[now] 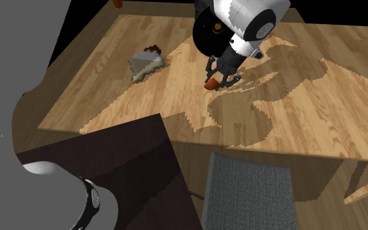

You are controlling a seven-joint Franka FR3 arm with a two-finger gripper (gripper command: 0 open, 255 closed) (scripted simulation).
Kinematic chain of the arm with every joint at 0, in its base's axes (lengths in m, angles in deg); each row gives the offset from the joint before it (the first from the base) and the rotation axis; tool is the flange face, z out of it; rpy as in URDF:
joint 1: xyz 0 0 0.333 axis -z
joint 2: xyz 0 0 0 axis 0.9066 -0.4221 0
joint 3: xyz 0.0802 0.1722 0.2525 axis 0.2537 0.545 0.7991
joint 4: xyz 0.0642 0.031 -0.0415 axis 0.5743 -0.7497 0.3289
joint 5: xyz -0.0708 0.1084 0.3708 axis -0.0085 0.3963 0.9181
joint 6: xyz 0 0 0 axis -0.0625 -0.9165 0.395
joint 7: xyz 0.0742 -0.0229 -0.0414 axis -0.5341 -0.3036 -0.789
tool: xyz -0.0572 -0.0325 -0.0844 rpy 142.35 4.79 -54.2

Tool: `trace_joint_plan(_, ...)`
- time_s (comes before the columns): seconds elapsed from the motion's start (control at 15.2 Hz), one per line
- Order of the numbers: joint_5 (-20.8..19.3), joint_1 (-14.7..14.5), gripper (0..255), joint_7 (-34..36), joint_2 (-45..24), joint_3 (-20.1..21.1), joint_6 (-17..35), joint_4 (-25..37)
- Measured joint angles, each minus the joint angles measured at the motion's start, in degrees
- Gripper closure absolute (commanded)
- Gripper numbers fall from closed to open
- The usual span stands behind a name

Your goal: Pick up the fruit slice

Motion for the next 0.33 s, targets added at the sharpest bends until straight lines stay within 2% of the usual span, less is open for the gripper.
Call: trace_joint_plan(0.33,0.2,0.3,255,0.4,2.9,0.2,-1.9,-0.9)
